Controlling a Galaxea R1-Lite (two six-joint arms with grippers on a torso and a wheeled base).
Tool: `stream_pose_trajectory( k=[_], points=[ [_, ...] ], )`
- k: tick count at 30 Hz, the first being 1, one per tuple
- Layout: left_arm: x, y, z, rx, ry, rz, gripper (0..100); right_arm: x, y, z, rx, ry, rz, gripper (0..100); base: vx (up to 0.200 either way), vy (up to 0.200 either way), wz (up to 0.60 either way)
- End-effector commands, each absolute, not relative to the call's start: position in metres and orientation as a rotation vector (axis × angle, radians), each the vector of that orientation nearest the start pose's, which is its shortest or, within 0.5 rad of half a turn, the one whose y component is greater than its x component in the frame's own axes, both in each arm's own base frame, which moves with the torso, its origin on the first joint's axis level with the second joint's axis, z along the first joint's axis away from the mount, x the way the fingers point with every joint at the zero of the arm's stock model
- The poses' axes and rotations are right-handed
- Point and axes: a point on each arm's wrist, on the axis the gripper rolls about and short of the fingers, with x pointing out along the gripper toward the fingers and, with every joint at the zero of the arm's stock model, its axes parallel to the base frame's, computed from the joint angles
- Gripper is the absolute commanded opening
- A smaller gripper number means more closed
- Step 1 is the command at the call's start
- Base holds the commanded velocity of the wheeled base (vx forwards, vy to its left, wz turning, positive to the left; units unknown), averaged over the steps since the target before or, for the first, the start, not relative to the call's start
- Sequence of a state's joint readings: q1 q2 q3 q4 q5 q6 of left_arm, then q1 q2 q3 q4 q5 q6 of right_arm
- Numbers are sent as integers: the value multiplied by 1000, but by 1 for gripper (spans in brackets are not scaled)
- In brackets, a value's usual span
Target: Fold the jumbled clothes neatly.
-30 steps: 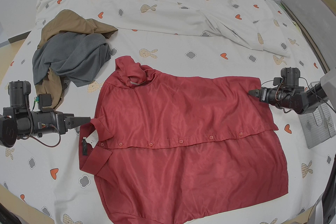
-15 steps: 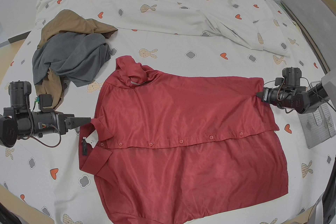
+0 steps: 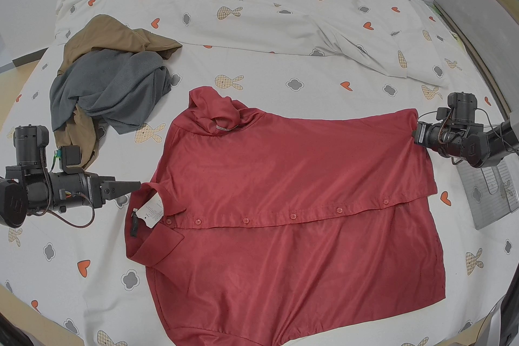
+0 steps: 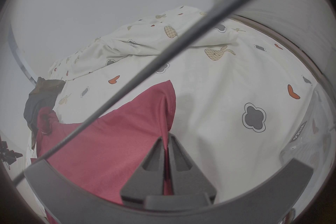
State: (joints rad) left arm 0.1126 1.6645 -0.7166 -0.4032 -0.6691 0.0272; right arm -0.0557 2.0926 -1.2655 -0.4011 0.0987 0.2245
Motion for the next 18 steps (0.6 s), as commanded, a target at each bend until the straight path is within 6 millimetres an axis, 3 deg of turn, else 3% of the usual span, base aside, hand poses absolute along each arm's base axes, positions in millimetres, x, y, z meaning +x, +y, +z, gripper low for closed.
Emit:
stream_pose_trajectory(
  k=[1,9,10,14,18],
  points=[
    [275,17,150,-184,504,-550,100,412,-21,142,254,430,-7,0,0,0,0],
    [275,17,150,-184,504,-550,100,408,-12,142,252,445,10,0,0,0,0],
    [275,17,149,-185,505,-549,100,408,-11,142,251,445,12,100,0,0,0],
    [275,17,149,-185,505,-549,100,408,-11,144,252,438,4,100,0,0,0],
    [276,17,148,-186,510,-550,100,399,-15,162,253,393,-6,100,0,0,0]
  ],
)
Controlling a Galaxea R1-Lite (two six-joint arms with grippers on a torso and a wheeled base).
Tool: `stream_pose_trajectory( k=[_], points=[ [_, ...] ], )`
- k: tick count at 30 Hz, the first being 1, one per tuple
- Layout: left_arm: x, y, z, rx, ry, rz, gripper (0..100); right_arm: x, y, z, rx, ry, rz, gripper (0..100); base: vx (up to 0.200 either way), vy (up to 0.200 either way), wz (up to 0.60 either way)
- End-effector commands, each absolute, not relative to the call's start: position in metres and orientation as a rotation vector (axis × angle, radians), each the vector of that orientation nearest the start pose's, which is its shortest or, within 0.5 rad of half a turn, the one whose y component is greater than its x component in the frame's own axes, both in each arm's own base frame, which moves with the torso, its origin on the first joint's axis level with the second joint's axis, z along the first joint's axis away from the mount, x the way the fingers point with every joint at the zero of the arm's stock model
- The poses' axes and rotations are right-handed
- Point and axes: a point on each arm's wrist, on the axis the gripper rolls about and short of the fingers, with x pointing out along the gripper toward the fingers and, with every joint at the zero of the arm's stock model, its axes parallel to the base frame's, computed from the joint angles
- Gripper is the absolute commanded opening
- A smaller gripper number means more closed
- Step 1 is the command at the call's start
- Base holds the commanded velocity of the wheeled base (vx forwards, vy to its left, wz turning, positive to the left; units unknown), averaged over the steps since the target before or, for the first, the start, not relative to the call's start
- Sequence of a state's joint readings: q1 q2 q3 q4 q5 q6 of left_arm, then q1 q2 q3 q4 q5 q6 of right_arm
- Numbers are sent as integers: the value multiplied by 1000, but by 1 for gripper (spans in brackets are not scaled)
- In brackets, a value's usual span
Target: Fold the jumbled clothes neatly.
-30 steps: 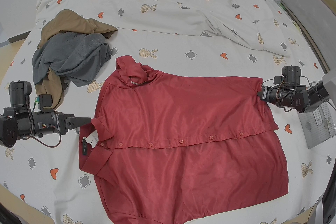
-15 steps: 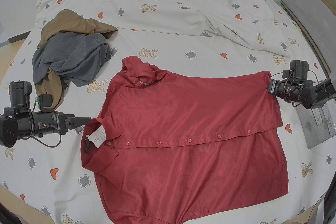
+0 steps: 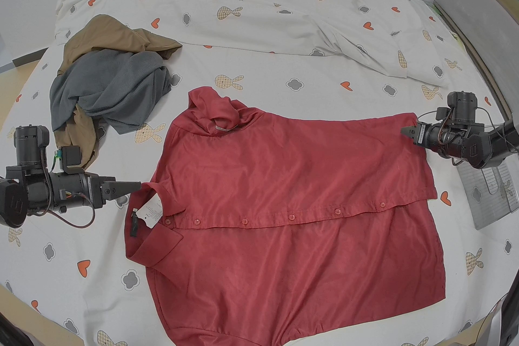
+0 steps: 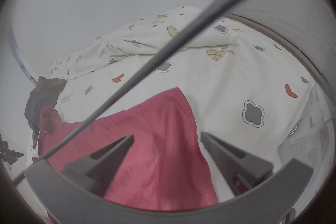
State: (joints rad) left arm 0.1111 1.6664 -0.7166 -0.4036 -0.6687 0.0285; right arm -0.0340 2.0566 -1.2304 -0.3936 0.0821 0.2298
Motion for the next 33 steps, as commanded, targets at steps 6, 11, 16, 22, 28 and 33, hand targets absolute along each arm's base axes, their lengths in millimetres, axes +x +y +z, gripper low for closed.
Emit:
stream_pose_trajectory(
  k=[6,11,16,22,28,33],
  points=[
    [280,18,137,-169,538,-552,100,338,-9,225,256,257,24,100,0,0,0],
    [274,11,120,-96,574,-600,100,288,7,241,266,240,91,100,0,0,0],
    [279,5,102,-147,649,-616,100,237,23,238,301,257,197,100,0,0,0],
    [292,6,91,-147,645,-615,100,212,25,234,318,260,228,100,0,0,0],
    [312,8,95,-117,561,-609,100,192,29,232,314,251,260,100,0,0,0],
    [321,9,98,-103,543,-596,100,188,32,232,314,251,276,100,0,0,0]
  ],
)
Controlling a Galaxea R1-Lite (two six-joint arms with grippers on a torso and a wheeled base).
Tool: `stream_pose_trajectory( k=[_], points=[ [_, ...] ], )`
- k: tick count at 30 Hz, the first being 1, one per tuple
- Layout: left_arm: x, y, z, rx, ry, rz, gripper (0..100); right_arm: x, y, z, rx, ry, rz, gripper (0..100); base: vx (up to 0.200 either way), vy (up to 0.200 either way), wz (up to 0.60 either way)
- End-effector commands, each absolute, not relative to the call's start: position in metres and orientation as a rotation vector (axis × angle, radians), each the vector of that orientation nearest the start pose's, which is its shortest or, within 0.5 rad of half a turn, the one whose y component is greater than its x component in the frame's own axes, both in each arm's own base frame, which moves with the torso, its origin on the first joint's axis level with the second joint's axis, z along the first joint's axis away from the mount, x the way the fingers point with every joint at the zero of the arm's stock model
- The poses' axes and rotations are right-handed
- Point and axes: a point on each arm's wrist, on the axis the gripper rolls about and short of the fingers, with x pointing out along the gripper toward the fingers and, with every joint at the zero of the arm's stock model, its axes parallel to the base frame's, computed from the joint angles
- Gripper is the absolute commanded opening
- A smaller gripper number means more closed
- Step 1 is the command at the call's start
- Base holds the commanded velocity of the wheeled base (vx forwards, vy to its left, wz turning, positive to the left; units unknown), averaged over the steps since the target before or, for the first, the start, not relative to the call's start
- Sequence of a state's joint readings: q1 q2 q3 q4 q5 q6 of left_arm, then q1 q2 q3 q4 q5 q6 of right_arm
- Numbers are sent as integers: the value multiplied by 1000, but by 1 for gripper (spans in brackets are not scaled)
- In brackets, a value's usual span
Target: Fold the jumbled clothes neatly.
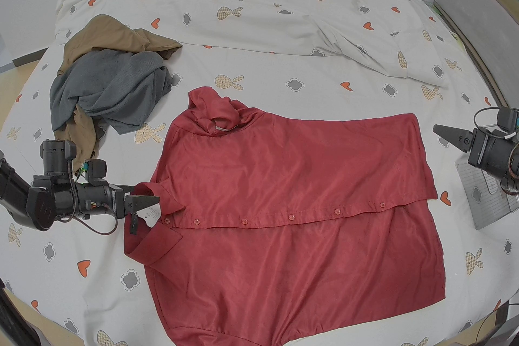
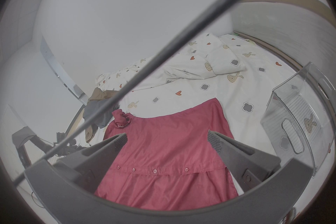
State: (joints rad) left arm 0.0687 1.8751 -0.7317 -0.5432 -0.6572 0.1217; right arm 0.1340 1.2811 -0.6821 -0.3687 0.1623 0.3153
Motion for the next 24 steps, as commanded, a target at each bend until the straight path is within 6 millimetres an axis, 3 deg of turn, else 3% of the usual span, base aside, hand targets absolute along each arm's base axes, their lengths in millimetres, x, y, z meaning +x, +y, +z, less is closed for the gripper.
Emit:
stream_pose_trajectory(
  k=[1,13,19,24],
  points=[
    [323,9,95,-93,549,-570,100,187,32,232,315,253,278,100,0,0,0],
    [315,10,114,-60,503,-517,100,186,34,222,327,289,283,100,0,0,0],
    [326,8,87,-80,576,-526,100,178,34,220,334,287,290,100,0,0,0],
    [332,3,80,-81,594,-542,100,172,35,221,333,277,303,100,0,0,0]
  ],
)
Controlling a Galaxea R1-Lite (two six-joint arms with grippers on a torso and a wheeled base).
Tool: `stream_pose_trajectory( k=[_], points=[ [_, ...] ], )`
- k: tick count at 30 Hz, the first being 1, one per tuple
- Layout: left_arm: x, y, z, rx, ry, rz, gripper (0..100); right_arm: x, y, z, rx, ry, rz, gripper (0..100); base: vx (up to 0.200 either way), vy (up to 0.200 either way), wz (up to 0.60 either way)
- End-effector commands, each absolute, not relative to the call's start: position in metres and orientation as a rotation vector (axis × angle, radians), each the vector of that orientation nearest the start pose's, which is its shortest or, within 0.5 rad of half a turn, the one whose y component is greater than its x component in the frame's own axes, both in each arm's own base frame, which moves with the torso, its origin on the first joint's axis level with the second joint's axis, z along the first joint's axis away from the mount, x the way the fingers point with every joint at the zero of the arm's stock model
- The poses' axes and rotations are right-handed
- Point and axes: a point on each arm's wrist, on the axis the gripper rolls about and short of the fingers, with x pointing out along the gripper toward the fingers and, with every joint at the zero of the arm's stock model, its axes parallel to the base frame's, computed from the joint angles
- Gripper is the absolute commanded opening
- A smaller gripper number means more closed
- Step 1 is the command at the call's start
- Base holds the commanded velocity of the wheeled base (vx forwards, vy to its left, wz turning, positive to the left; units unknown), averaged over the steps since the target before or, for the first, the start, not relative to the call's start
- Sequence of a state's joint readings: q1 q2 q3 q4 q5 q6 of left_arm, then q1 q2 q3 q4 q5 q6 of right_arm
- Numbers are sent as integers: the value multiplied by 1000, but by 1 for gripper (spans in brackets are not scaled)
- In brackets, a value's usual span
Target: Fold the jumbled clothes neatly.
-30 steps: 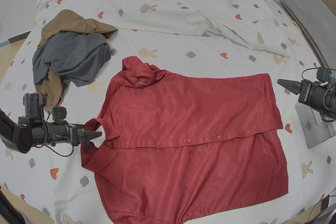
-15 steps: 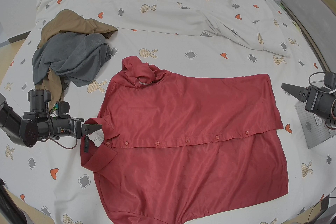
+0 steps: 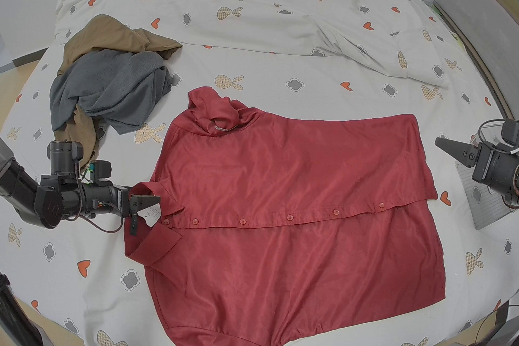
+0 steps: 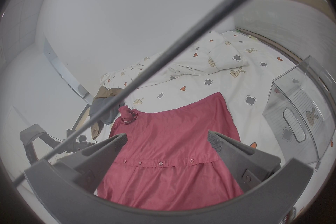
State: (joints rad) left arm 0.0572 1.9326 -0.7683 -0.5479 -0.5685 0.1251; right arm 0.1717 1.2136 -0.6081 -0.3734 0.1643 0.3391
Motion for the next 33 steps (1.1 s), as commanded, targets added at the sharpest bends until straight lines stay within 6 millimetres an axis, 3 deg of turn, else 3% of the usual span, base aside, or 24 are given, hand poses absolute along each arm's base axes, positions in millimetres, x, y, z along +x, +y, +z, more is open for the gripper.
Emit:
stream_pose_trajectory(
  k=[1,6,7,14,22,33],
  points=[
    [333,0,78,-79,597,-550,100,171,36,223,332,270,312,100,0,0,0],
    [337,-5,75,-78,606,-565,100,169,38,223,330,271,323,100,0,0,0],
    [340,-6,74,-79,605,-566,0,168,38,223,333,270,327,100,0,0,0],
    [342,2,78,-83,588,-541,0,168,39,222,332,275,328,100,0,0,0],
    [348,27,94,-124,542,-456,0,168,39,221,332,278,327,100,0,0,0],
    [343,25,97,-162,597,-452,0,167,42,218,330,292,342,100,0,0,0]
  ],
)
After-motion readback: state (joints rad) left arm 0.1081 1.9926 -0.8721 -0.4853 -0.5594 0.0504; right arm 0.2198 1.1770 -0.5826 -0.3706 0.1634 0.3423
